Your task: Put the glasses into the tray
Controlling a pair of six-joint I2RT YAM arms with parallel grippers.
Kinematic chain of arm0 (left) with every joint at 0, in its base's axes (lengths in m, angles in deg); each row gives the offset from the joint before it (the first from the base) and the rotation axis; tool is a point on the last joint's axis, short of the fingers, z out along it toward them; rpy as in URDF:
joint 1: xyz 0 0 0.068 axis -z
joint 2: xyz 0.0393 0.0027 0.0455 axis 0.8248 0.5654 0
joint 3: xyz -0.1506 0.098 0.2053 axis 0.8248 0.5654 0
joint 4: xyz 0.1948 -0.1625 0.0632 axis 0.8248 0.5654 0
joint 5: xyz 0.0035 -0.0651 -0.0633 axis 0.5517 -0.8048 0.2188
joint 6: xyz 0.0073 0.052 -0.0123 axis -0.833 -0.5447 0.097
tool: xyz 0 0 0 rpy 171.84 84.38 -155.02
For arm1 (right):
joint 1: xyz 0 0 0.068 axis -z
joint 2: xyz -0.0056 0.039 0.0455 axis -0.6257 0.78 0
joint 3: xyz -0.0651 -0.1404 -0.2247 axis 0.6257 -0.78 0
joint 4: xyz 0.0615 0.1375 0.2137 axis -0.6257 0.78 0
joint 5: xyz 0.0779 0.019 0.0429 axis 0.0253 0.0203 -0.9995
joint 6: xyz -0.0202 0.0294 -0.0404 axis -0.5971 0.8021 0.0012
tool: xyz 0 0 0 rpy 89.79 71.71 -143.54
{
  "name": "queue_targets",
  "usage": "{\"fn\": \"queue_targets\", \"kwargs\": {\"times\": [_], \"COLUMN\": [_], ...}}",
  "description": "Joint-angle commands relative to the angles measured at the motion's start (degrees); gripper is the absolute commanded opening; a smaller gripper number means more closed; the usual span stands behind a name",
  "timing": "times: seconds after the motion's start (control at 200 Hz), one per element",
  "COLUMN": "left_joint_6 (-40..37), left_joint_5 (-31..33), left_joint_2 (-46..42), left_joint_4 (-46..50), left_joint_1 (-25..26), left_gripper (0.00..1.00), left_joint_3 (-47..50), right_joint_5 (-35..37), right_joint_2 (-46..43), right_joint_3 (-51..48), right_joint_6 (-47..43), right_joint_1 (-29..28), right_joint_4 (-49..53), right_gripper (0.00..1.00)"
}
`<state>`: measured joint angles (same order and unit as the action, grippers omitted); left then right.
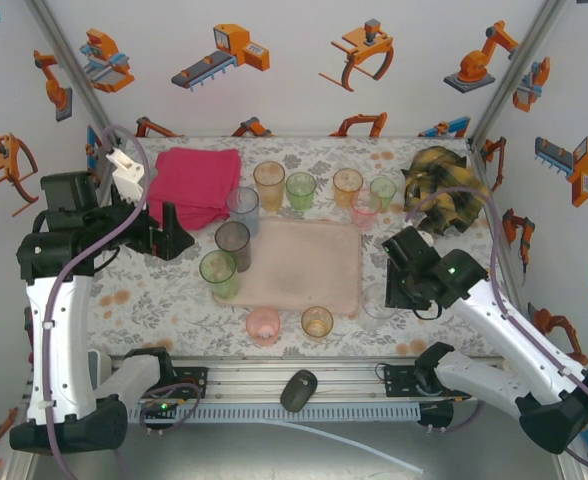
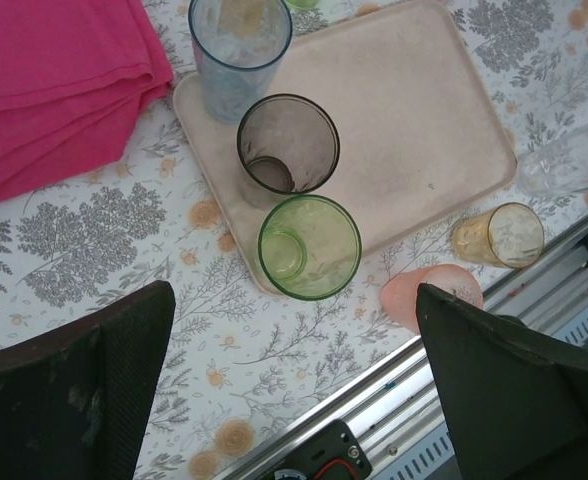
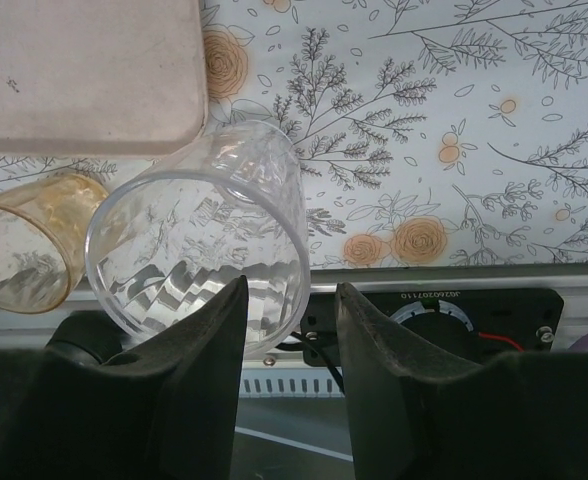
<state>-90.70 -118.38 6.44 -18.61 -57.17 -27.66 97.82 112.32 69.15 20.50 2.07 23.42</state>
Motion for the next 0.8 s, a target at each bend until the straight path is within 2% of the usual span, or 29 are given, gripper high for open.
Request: {"fn": "queue_targets", "kwargs": {"times": [0.0,0.275,0.496,0.796], "left_joint_6": [1.24,1.71,1.18,1.18], "left_joint_5": [0.05,-1.11,-1.16,-1.24], "left_joint_2": [-0.19,-0.49,-0.41,-0.77], "left_joint_4": [-1.34,-1.39,-1.52,-1.17], "left_joint_1": [-0.63,-2.02,-2.09,-2.09], "left_gripper": [0.99,0.99,0.99,0.99], "left_joint_3": [0.84,1.99,2.53,2.16], "right_joint_5": [-1.28,0.3,0.31,0.35], "right_joint_2": [-0.21,1.25,2.08,2.41], "right_joint_3": [-1.01,-2.08,-2.74,-3.17], "right_joint_6": [-1.09,-1.88,-1.27,-0.3], "right_joint_1": [0.79,1.33,1.42,1.4], "right_joint_4": [-1.62,-2.26,-2.85,-2.37], "right_gripper": [0.4,0.36,0.29,0.27]}}
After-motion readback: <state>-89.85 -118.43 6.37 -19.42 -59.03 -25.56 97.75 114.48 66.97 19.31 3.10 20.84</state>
